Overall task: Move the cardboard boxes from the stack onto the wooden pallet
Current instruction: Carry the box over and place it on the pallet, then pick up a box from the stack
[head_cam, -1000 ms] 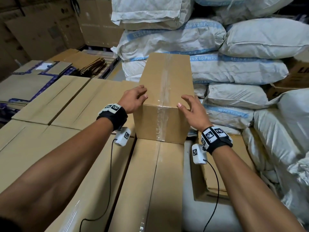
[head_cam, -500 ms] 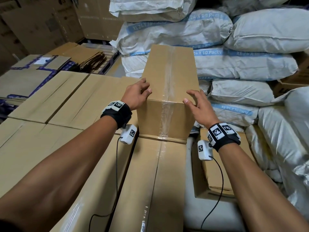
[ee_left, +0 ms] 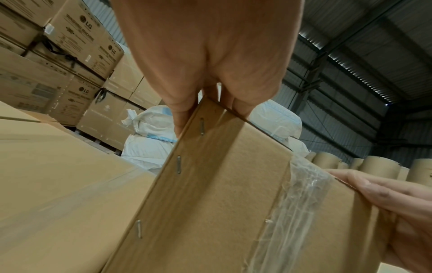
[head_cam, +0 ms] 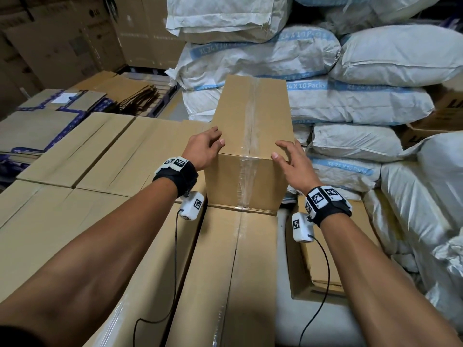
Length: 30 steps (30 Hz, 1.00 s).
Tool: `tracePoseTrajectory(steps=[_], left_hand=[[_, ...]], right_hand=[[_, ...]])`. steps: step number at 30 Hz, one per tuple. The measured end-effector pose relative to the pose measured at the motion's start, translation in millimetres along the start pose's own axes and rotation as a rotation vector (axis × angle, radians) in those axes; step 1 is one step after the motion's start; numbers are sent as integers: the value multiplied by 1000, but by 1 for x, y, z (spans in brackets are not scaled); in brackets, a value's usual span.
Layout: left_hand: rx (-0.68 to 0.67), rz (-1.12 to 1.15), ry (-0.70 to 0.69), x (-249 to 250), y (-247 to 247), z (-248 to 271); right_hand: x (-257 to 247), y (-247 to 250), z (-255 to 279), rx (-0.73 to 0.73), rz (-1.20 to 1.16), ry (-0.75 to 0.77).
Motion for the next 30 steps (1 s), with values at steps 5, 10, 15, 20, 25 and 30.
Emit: tracePoseTrajectory(steps=[5,10,15,20,25,30], left_hand=[[-1,-16,-10,5,6,9],[15,-55,0,7,3,18],[43,-79,-9,20,-2,36],[58,-124,-45,22,-4,84],[-34,-66,-52,32,-27,171],[-222,75,-101,60,-79,293]], right_hand=[[-8,0,5,-5,-21,-18],[-7,1,8,20,35,-16],[-6,-1,29,69,104,-70],[-13,-10,84,75,114,-61],[-7,-30,178,-34,192,-88],[7,-29,319,55,169,-153]])
Point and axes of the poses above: each hand's wrist, its own z-axis away from the middle knuckle, its own y-axis out of the back of the hand, x = y × z, the point moved 10 cm from there along -z, towards the middle knuckle, and after that the axes turned 5 degrees about x, right-handed, at the moved point
